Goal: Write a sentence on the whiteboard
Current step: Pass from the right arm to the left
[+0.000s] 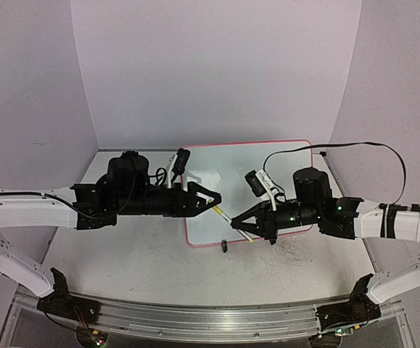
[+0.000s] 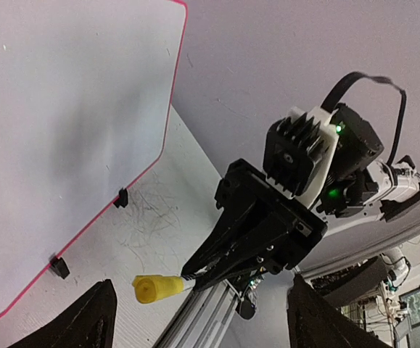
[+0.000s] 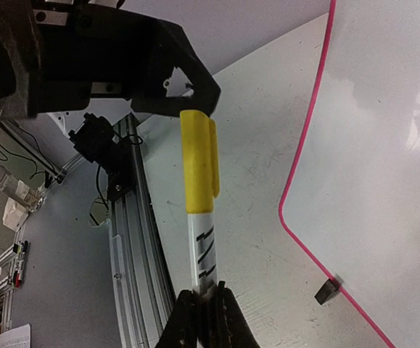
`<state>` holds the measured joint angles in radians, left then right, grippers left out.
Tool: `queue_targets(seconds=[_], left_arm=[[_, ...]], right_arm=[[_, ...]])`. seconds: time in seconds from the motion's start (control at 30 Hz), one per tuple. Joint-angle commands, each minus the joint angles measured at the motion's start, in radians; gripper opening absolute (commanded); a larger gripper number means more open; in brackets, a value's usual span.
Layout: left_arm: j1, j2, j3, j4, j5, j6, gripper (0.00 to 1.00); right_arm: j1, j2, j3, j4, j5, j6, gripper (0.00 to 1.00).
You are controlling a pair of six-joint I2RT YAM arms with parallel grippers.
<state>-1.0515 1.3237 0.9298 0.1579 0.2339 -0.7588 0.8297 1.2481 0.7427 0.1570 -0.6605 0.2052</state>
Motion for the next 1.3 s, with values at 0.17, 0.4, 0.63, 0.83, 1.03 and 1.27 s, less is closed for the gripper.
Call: queue_targets(seconds=[0.17,0.4,0.63,0.83,1.03,1.27], left_arm=[[0.019,0.041,0.071,-0.082,0.098,-0.046,0.75],[0.034,0.05,0.077,-0.072,0.111,-0.078,0.56],[0.035,0.047,0.066,-0.057,0.125,-0.095,0.54],[0.035,0.051,0.068,-0.054,0.134,-0.102,0.41],[0.035,0.063,0.057,-0.045,0.147,-0.104,0.29],[0.035,0.057,0.05,-0.033,0.15,-0.099,0.02]], right_arm=[[0.02,0.026,0.074,0.033,-0.03,-0.077,0.0],[0.024,0.026,0.091,-0.015,-0.046,-0.138,0.0],[0.027,0.034,0.091,-0.025,-0.075,-0.158,0.0],[0.033,0.027,0.089,-0.036,-0.072,-0.16,0.0],[0.038,0.025,0.083,-0.036,-0.063,-0.164,0.0],[0.038,0.019,0.061,0.001,-0.004,-0.124,0.02]])
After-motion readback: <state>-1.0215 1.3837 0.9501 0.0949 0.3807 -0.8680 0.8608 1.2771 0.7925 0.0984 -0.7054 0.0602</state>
